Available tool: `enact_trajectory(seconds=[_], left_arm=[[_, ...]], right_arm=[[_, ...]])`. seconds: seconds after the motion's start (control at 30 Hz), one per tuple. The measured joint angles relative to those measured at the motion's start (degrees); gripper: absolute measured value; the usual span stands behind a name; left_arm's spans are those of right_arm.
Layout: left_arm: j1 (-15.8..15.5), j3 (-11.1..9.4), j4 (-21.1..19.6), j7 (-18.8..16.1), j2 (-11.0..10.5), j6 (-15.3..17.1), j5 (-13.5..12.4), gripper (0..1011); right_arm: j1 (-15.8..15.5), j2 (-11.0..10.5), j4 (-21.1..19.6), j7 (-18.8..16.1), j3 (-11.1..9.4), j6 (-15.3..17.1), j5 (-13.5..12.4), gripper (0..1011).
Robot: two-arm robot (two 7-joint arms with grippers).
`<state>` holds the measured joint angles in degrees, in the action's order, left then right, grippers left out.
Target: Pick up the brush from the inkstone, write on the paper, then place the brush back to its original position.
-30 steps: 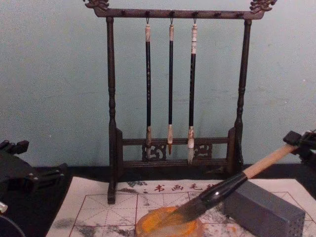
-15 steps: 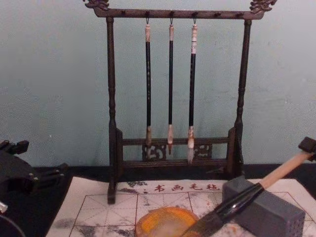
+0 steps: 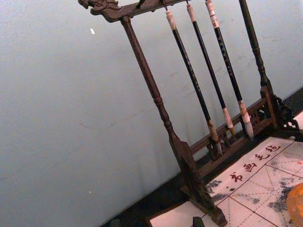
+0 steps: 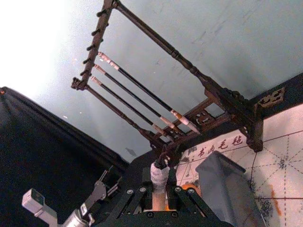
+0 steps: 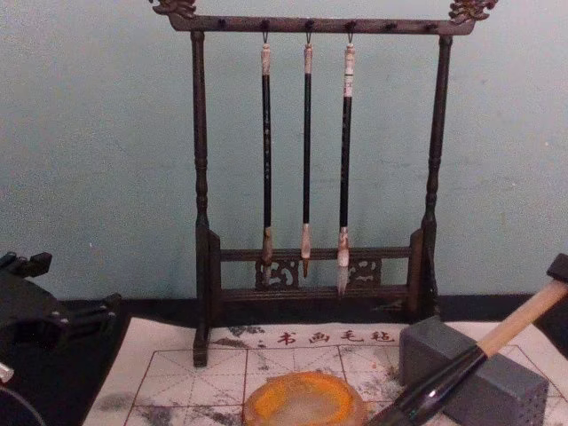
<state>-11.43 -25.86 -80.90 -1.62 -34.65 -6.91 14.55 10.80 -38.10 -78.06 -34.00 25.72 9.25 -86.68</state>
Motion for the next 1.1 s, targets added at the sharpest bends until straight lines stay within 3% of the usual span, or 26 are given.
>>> enact_trajectory(seconds=[0.47,1.1], left_arm=[[0.0,0.0,0.0,0.0,0.0,0.0,0.0,1001],[0.0,0.0,0.0,0.0,0.0,0.0,0.0,1001]], right_arm=[[-0.2,-0.1,-0.3,0.7,0.4,-2.0,1.1,187],[0.9,1.1,0.8,1.2,0.3,-3.8,6.4,187]])
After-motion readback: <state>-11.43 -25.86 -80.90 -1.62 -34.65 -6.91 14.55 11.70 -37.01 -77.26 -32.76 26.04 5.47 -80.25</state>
